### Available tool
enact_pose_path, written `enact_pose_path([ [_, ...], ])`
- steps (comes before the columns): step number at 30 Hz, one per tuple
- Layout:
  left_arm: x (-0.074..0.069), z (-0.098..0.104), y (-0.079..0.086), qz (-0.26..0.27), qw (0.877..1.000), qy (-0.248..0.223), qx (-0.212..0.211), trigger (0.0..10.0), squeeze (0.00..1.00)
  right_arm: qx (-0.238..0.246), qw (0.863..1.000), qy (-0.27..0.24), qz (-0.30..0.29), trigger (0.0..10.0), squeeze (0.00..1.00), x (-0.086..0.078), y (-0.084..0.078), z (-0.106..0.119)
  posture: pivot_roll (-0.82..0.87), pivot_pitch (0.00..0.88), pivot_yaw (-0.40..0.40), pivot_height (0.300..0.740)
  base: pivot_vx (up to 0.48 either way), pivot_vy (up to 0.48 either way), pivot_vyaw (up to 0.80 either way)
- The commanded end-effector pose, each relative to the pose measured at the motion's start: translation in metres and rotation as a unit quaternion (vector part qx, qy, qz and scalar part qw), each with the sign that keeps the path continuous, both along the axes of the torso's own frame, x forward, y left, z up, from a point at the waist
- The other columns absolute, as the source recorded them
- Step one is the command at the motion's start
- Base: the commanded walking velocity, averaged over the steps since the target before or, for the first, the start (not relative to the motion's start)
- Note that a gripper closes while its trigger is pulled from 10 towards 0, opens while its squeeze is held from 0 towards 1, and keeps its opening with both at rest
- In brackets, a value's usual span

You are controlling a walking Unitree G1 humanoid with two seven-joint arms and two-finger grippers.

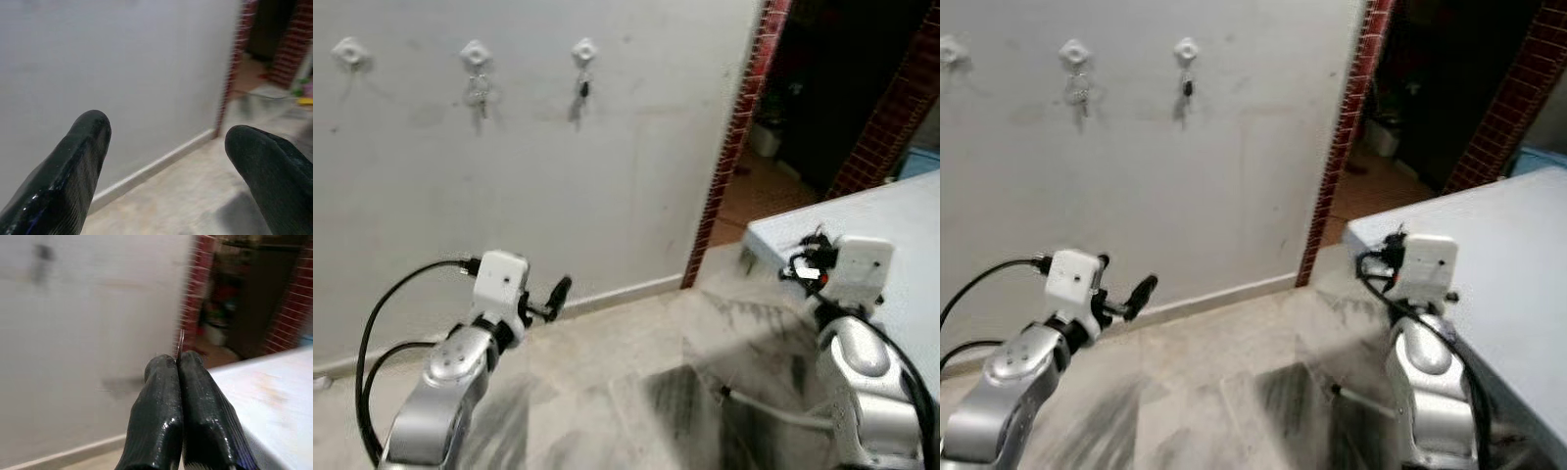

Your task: Hang keys on a hook

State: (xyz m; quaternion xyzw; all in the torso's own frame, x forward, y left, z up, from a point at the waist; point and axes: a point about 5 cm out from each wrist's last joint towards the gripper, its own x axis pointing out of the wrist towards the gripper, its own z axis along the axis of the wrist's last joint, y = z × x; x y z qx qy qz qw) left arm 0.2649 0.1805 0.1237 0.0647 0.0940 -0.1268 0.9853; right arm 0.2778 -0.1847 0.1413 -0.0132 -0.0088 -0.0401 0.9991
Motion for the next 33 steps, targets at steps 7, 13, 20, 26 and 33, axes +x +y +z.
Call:
enact_pose_path([
  [7,0.008,0.013,-0.015,-0.031,0.999,-0.029,-0.011,10.0,0.0,-0.001,1.0,-0.01,-0.016,10.0,0.0,0.0,-0.005,0.009,0.14,0.0,-0.09,0.74,0.0,0.0,0.0],
  [13,0.008,0.012,-0.021,-0.045,0.998,-0.023,-0.025,10.0,0.0,-0.003,1.0,-0.005,-0.015,10.0,0.0,-0.001,-0.002,0.008,0.13,0.0,-0.091,0.74,0.0,0.0,0.67],
  [20,0.009,0.013,-0.022,-0.047,0.998,-0.02,-0.034,10.0,0.0,0.0,1.0,-0.005,-0.015,10.0,0.0,0.0,0.0,0.008,0.14,0.0,-0.084,0.74,0.0,0.0,0.8],
  [26,0.008,0.01,-0.022,-0.033,0.998,-0.005,-0.049,10.0,0.0,0.011,1.0,-0.004,-0.019,10.0,0.0,-0.001,0.0,0.007,0.15,0.0,-0.088,0.74,0.0,0.0,0.37],
  [33,0.007,0.009,-0.023,-0.039,0.998,0.0,-0.042,10.0,0.0,0.011,1.0,-0.004,-0.014,10.0,0.0,0.0,0.002,0.007,0.15,0.0,-0.091,0.74,0.0,0.322,0.0],
])
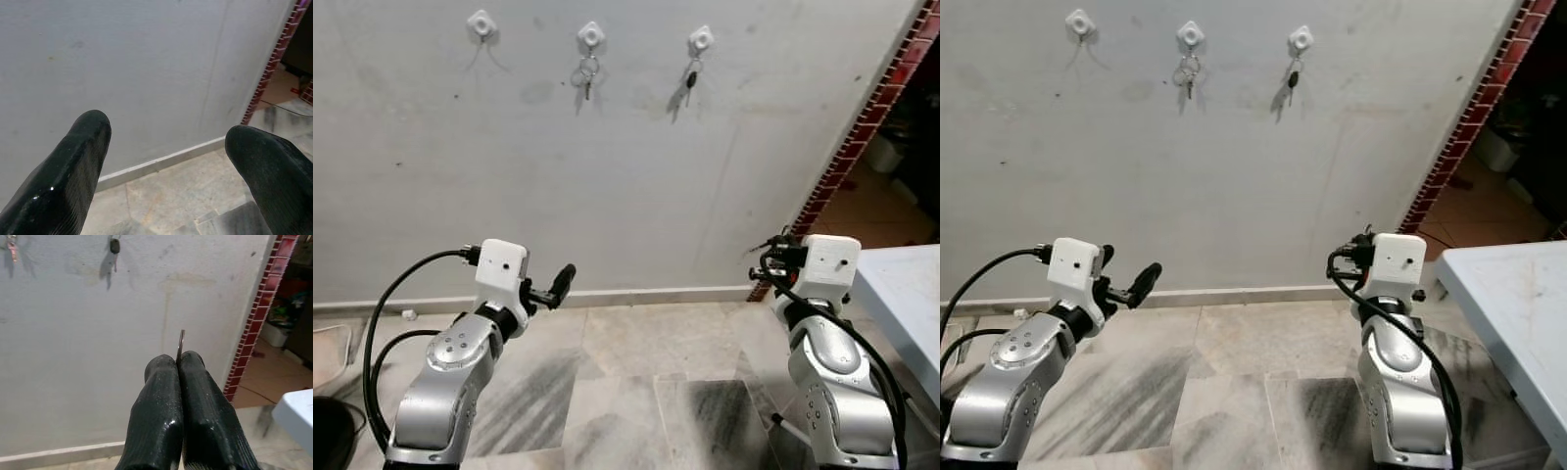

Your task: Hang keys on a hook

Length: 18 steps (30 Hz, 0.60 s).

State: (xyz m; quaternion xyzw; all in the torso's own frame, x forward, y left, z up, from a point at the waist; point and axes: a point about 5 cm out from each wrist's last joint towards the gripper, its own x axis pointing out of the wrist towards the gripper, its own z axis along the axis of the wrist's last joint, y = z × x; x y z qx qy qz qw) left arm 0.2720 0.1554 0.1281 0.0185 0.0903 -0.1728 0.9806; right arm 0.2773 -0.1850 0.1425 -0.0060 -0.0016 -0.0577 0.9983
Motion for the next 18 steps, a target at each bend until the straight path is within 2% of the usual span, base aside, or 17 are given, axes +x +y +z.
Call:
enact_pose_path([
  [1,0.0002,0.004,0.0016,0.003,1.0,-0.005,0.009,10.0,0.0,0.004,1.0,-0.01,0.003,10.0,0.0,0.0008,0.0021,0.0062,0.15,0.0,-0.091,0.74,0.0,0.48,0.0],
  [18,0.0002,0.0024,0.0007,0.005,1.0,-0.003,0.009,10.0,0.0,0.004,1.0,-0.011,0.003,10.0,0.0,0.0007,0.002,0.007,0.14,0.0,-0.095,0.74,0.0,0.48,0.0],
])
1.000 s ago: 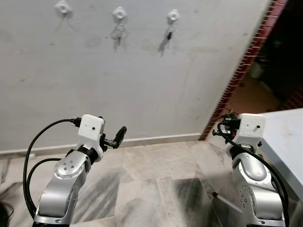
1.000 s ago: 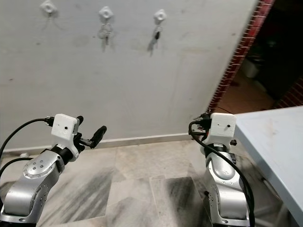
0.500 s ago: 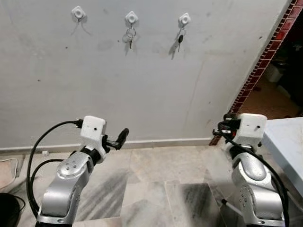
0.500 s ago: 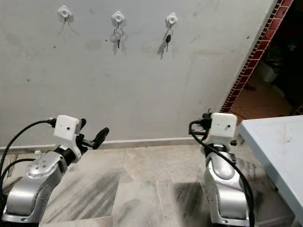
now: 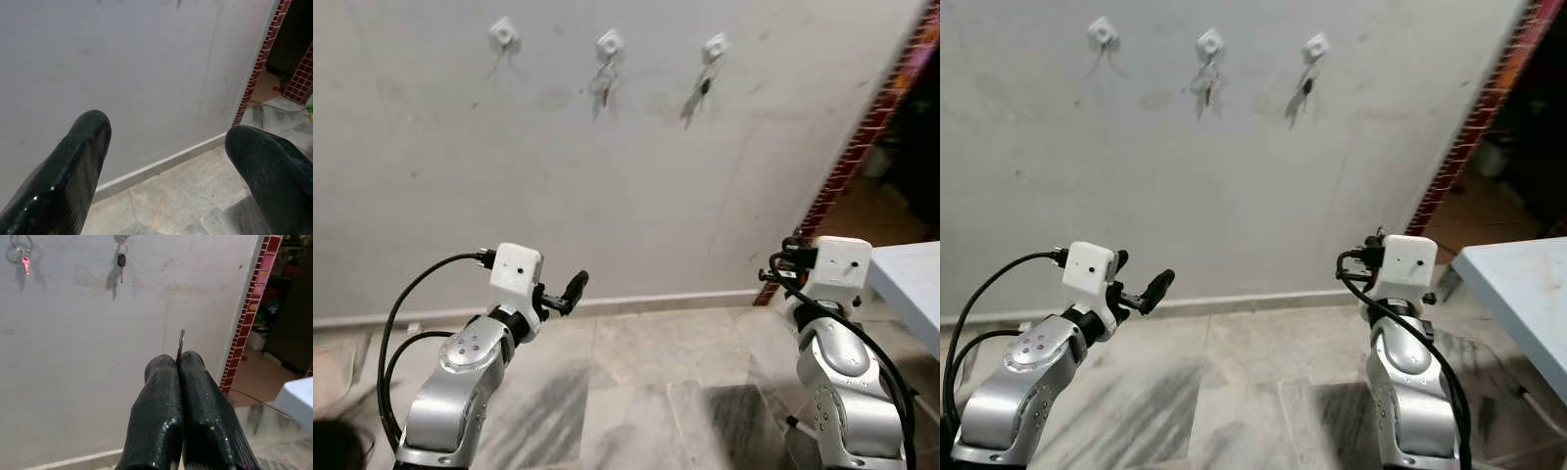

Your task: Hang keys on a hook

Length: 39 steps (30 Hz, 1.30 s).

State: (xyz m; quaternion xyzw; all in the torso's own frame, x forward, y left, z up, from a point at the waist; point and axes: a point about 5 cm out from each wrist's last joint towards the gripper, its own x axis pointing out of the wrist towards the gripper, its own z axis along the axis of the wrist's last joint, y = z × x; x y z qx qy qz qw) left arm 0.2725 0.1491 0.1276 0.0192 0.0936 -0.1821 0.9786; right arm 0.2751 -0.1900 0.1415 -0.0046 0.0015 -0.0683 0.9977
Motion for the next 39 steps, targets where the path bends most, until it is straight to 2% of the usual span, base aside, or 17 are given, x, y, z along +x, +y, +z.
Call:
enact_pose_path([
  [1,-0.001,0.003,0.008,0.014,1.0,-0.011,0.009,10.0,0.0,0.002,1.0,-0.014,0.013,10.0,0.0,0.003,0.007,0.008,0.14,0.0,-0.095,0.74,0.0,0.476,0.0],
  [3,-0.001,0.005,0.009,0.013,0.999,-0.022,0.023,10.0,0.0,0.002,1.0,-0.014,0.013,10.0,0.0,0.003,0.006,0.008,0.14,0.0,-0.095,0.74,0.0,0.0,0.0],
  [10,0.002,0.007,0.01,0.025,0.999,-0.024,0.008,10.0,0.0,0.004,1.0,-0.015,0.016,10.0,0.0,0.004,0.009,0.009,0.14,0.0,-0.093,0.74,0.0,0.0,0.0],
  [16,0.003,0.007,0.013,0.03,0.999,-0.028,0.011,10.0,0.0,0.005,1.0,-0.017,0.018,10.0,0.0,0.004,0.011,0.01,0.14,0.0,-0.094,0.74,0.0,0.0,0.0],
  [20,0.003,0.005,0.013,0.038,0.999,-0.017,-0.002,10.0,0.0,0.005,1.0,-0.017,0.022,10.0,0.0,0.005,0.011,0.009,0.14,0.0,-0.093,0.74,0.0,0.0,0.0],
  [26,-0.008,0.0,0.006,0.019,1.0,-0.006,-0.01,10.0,0.0,0.006,0.999,-0.014,0.031,10.0,0.0,0.004,0.015,0.008,0.14,0.0,-0.091,0.74,0.265,0.0,0.0],
  [39,-0.006,0.001,0.006,0.02,1.0,-0.005,-0.013,10.0,0.0,0.006,0.999,-0.014,0.042,10.0,0.0,0.005,0.019,0.007,0.14,0.0,-0.093,0.74,0.308,0.0,0.0],
])
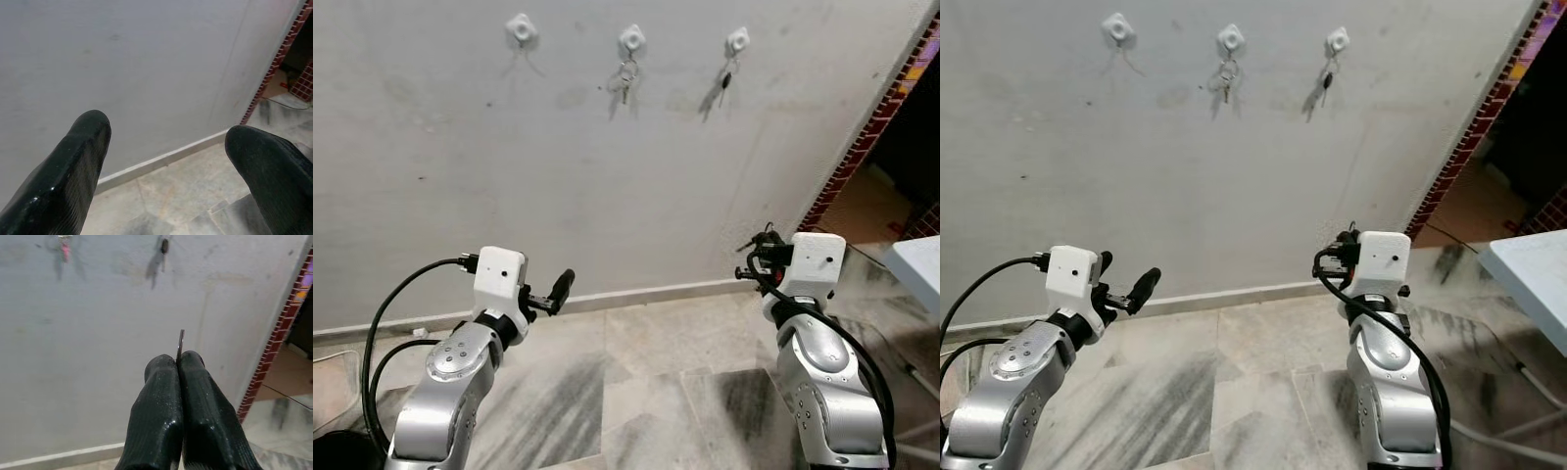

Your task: Hang keys on a hook

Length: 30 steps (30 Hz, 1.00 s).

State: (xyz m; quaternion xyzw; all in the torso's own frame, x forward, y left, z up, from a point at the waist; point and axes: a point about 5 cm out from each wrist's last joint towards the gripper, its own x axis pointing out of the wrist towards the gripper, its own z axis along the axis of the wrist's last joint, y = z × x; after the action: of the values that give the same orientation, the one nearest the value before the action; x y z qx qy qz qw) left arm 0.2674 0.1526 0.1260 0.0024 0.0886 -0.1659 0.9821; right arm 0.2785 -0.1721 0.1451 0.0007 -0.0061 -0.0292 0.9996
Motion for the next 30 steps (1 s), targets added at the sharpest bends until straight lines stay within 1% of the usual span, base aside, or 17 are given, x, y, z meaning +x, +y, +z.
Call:
enact_pose_path([
  [1,-0.0005,0.0024,0.0025,0.002,1.0,-0.002,0.003,10.0,0.0,0.002,1.0,-0.006,0.003,10.0,0.0,0.0013,0.0016,0.0034,0.14,0.0,-0.093,0.74,0.315,0.0,0.0],
  [17,-0.0017,0.0006,0.0004,-0.003,1.0,0.003,0.0,10.0,0.0,0.002,1.0,-0.003,0.009,10.0,0.0,0.0018,0.0043,0.0012,0.14,0.0,-0.093,0.74,0.322,0.0,0.0],
  [20,-0.0018,0.0005,0.0003,-0.004,1.0,0.004,0.0,10.0,0.0,0.001,1.0,-0.003,0.011,10.0,0.0,0.0018,0.005,0.0011,0.14,0.0,-0.093,0.74,0.304,0.251,0.0],
  [24,-0.002,0.0004,-0.0003,-0.004,1.0,0.004,-0.001,10.0,0.0,0.002,1.0,-0.003,0.012,10.0,0.0,0.0019,0.0049,0.0007,0.15,0.0,-0.093,0.74,0.261,0.279,0.49],
  [30,-0.0023,0.0002,-0.0004,-0.004,1.0,0.005,-0.002,10.0,0.0,0.003,1.0,-0.003,0.013,10.0,0.0,0.0023,0.0062,0.0006,0.15,0.0,-0.092,0.74,0.0,0.398,0.58],
])
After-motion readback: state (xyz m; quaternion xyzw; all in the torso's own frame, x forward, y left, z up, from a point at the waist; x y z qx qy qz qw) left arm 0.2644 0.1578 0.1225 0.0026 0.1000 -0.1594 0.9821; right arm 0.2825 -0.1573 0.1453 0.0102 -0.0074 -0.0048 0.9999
